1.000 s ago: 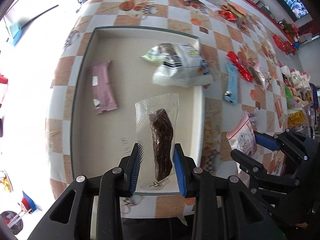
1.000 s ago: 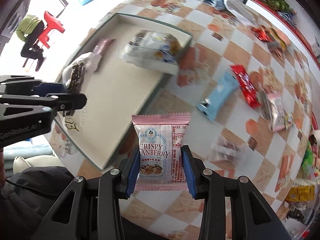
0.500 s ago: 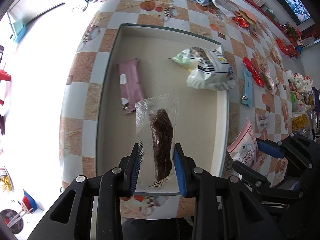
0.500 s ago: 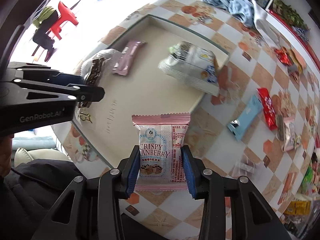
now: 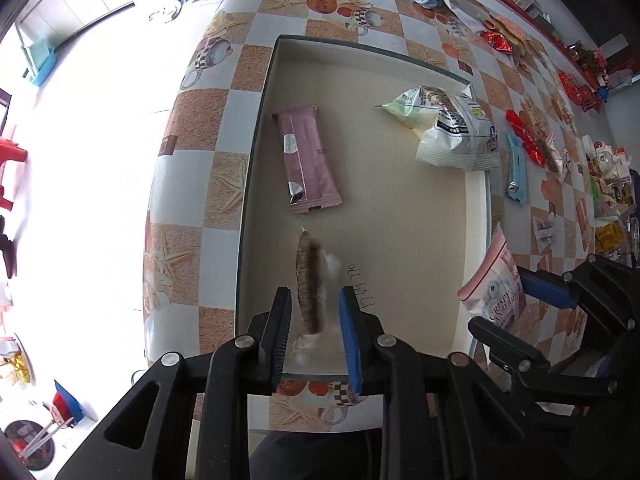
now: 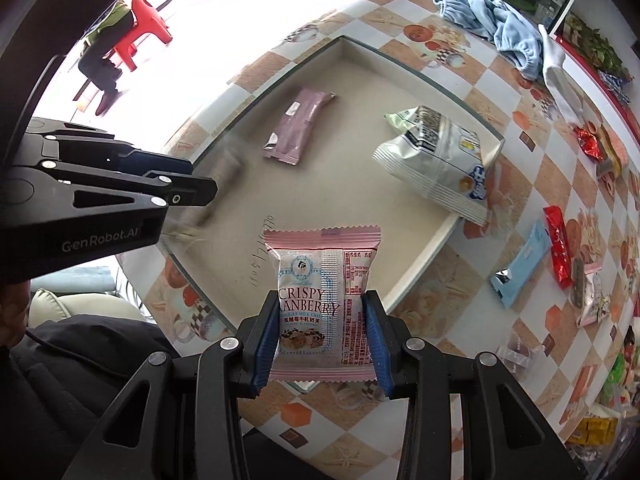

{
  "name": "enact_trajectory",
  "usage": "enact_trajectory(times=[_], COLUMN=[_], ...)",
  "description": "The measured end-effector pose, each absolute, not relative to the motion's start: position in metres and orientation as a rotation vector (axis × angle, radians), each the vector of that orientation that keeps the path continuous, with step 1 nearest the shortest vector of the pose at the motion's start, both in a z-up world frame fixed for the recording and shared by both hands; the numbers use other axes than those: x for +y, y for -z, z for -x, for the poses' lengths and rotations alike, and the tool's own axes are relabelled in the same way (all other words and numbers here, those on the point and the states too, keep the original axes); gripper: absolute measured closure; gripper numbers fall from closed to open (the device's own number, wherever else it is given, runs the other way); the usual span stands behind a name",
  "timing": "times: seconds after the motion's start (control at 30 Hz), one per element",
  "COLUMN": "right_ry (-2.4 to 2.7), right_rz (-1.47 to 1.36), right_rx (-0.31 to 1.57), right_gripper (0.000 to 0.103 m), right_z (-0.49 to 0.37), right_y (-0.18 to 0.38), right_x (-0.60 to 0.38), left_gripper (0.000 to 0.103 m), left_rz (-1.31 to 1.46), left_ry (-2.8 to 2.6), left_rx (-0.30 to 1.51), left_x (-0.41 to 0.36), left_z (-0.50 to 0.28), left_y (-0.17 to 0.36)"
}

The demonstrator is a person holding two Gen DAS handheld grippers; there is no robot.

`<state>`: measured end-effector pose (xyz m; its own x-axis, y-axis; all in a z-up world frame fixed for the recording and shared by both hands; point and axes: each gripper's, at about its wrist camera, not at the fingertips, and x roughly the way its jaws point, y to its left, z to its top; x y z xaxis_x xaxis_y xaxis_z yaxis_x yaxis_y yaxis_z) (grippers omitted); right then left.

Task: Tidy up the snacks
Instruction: 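Drop brown-stick bag in tray with left tool while right tool releases Cranberry packet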

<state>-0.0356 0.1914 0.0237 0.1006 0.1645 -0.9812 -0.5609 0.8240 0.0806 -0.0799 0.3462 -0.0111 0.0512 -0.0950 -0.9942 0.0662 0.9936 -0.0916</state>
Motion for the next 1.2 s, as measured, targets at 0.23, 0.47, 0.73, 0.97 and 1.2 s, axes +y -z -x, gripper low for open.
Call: enact_trajectory(times=[0.23,0.47,0.73,0.97,1.2], right_ry=[-0.548,-0.495,-0.526,-0.511,-0.426], right_rz=[0.35,0.274,0.291,0.285,0.202], right_rx=[1.366,1.338,1.359,1.363,1.365], right_gripper=[0.061,0.061,0.059,0.047,0.045], right_z=[0.036,0.024,0.013,0.012,0.013], right_y=[-0.024,-0.033,-0.029,-0.029,-0.032], right_x=[0.199,0.19,0.206,0.203,0.168], left_gripper=[0.081,0.081,0.08,0.057,0.049], left_rz=[0.03,0.094,0.055,0.045,-0.001], left_ry=[0.131,0.102,0.112,0.091,0.129], left_rx=[1.507,1.499,1.503,1.503,1.494], left_x=[0.35,0.368,0.358,0.355,0.335], left_z=[0.079,0.079,0.076,0.072,0.068], left_y=[0.01,0.009,0.01,0.011,0.009])
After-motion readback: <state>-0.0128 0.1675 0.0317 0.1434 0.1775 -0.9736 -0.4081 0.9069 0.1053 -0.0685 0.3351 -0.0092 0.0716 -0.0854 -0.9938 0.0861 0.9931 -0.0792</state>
